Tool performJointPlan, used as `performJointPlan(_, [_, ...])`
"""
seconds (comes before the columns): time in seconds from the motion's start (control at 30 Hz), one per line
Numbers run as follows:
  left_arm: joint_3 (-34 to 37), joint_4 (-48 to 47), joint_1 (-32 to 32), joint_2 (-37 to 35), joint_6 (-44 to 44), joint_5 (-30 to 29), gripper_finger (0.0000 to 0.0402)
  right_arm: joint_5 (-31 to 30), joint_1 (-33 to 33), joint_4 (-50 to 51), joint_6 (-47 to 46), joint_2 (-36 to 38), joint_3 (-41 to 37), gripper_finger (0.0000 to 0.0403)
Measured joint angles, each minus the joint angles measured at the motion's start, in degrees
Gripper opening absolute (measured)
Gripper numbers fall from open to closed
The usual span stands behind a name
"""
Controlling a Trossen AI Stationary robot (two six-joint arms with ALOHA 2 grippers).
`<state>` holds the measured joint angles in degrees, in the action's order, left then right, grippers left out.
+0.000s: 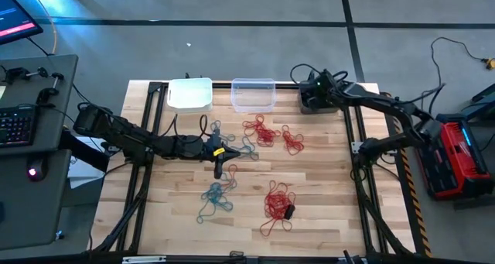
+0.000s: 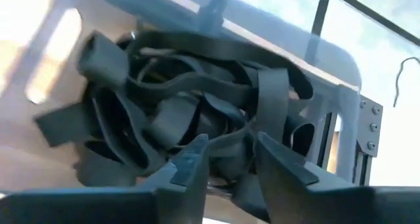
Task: Sort rubber bands into baskets
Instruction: Put the black rubber band into the black bin
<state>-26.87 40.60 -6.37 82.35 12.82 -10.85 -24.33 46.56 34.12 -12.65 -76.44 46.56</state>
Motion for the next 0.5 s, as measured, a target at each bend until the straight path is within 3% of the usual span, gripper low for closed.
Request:
performJointPlan(0.13, [0.0,0.0,0.3,0.0,0.0,0.1,0.0009,2.3,-2.2,4.1,0.5,0.0,4.1,0.0112])
performJointPlan(0.23, [0.0,0.0,0.9,0.0,0.0,0.6,0.0009,3.8,-5.8,3.9,2.5,0.1,5.7,0.0085])
performJointPlan(0.4, [0.0,0.0,2.1,0.0,-0.5,1.3,0.0009,15.3,-11.9,-5.4,4.1,0.1,4.3,0.0010])
performJointPlan(0.5, [0.0,0.0,3.3,0.0,-0.5,3.2,0.0009,18.4,-15.8,-12.4,4.0,0.1,1.7,0.0013])
